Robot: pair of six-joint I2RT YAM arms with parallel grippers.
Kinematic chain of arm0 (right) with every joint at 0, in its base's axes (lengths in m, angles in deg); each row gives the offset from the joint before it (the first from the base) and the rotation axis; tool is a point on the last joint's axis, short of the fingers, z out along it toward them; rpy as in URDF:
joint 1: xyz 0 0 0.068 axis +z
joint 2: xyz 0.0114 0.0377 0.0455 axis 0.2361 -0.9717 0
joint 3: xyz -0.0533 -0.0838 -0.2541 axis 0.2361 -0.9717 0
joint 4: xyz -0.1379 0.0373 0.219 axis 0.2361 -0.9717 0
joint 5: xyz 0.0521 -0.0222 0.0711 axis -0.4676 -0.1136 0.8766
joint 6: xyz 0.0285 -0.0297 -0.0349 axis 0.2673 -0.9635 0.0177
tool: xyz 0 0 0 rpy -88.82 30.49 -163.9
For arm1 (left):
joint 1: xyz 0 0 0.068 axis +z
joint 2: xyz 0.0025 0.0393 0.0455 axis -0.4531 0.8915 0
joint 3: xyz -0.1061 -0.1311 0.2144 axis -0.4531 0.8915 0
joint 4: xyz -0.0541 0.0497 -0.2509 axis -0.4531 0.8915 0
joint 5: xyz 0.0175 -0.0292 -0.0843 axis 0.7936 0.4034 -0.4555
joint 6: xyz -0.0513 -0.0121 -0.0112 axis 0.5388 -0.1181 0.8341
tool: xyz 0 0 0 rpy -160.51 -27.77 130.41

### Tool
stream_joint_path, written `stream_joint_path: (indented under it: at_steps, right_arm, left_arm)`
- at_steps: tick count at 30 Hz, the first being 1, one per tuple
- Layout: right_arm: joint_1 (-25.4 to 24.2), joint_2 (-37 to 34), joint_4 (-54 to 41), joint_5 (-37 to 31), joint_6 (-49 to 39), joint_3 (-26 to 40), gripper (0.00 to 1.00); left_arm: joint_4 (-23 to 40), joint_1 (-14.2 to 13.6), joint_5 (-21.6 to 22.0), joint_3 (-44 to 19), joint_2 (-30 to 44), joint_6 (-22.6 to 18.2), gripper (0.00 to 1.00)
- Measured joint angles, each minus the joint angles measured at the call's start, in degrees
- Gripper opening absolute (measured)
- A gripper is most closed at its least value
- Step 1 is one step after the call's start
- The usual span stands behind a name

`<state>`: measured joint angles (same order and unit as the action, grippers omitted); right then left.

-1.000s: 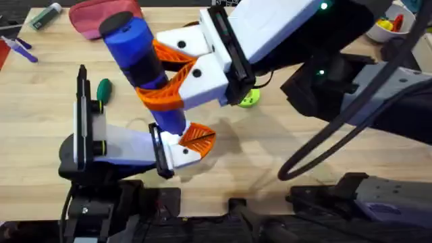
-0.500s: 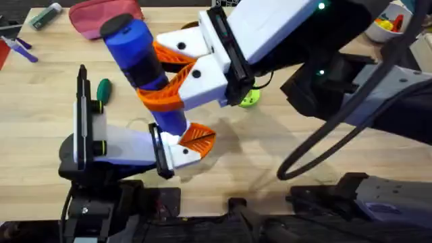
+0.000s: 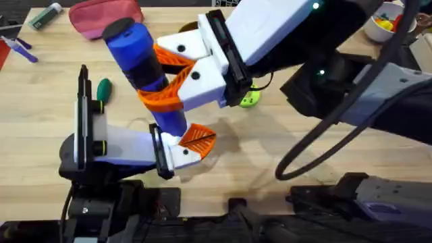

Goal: Pick up the gripper from the table and insert it into the empty holder that is missing its gripper. Then pick up a screw, insert it into the mounting hole, and use the screwdriver to tighten it. Finally, clean up the table by picking up the vegetable and placing it into the bucket.

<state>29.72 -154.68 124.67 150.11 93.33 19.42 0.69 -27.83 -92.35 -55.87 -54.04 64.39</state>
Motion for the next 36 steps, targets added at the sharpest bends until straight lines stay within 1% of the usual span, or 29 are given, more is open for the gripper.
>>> stream_joint_path:
  at_steps: [13,18,22,24,28,33,36]
  right_arm:
    - [0.0,-0.1,0.3,0.0,-0.4,0.0,0.023]
    - [0.1,-0.6,3.4,0.7,-0.2,0.0,0.023]
    - [-0.3,-0.6,2.9,1.0,0.9,0.3,0.023]
    - [-0.9,-0.5,0.5,1.1,1.1,1.2,0.023]
    - [-2.6,0.6,-2.8,1.0,1.2,5.2,0.023]
    - [-3.3,2.9,-3.4,1.0,1.4,11.3,0.023]
    - [-3.3,3.4,-3.4,1.0,2.2,13.6,0.023]
  left_arm:
    - [0.0,0.0,-0.2,0.0,0.0,0.0,0.02]
    - [0.0,0.0,-0.1,0.0,0.0,-0.1,0.02]
    - [0.0,0.0,-0.1,0.0,0.0,-0.1,0.02]
    - [0.0,0.0,-0.1,0.0,0.0,-0.1,0.02]
    - [0.0,0.0,-0.2,0.0,0.0,0.0,0.02]
    - [0.0,0.0,-0.2,0.0,0.0,0.0,0.02]
    - [0.0,0.0,-0.2,0.0,0.0,-0.1,0.02]
